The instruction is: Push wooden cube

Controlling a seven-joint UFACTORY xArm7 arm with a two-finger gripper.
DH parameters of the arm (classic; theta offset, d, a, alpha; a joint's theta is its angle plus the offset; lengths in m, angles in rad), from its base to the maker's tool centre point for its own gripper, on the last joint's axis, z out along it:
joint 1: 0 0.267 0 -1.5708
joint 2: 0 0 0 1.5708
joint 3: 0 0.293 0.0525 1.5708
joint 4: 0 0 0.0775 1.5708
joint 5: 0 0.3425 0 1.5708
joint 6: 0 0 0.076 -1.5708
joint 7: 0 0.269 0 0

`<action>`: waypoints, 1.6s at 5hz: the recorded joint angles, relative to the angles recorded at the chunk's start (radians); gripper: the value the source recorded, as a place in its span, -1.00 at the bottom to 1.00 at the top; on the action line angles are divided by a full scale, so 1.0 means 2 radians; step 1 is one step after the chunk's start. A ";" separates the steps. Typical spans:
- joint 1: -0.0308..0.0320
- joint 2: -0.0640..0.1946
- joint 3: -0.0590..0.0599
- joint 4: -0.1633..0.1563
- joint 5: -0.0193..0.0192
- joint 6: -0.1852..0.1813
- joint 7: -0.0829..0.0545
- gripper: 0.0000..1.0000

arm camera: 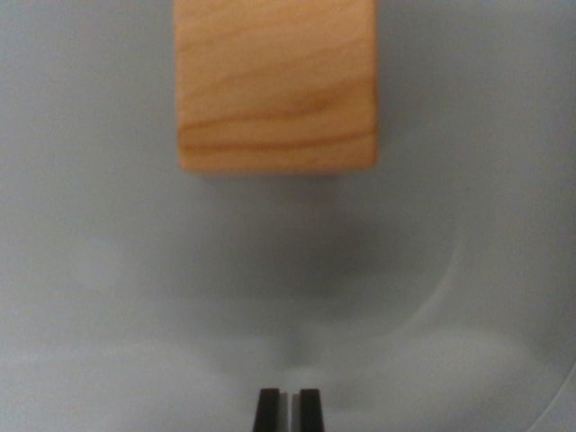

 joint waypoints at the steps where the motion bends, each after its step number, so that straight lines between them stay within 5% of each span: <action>1: 0.0000 0.000 0.000 0.000 0.0000 0.000 0.000 1.00; 2: 0.0018 0.012 0.002 0.016 0.0044 0.004 0.000 1.00; 3: 0.0018 0.012 0.002 0.016 0.0044 0.004 0.000 1.00; 4: 0.0040 0.026 0.005 0.034 0.0095 0.009 0.001 1.00; 5: 0.0040 0.026 0.005 0.034 0.0095 0.009 0.001 1.00; 6: 0.0064 0.041 0.008 0.054 0.0153 0.014 0.002 1.00; 7: 0.0064 0.041 0.008 0.054 0.0153 0.014 0.002 1.00; 8: 0.0089 0.058 0.012 0.077 0.0215 0.020 0.002 1.00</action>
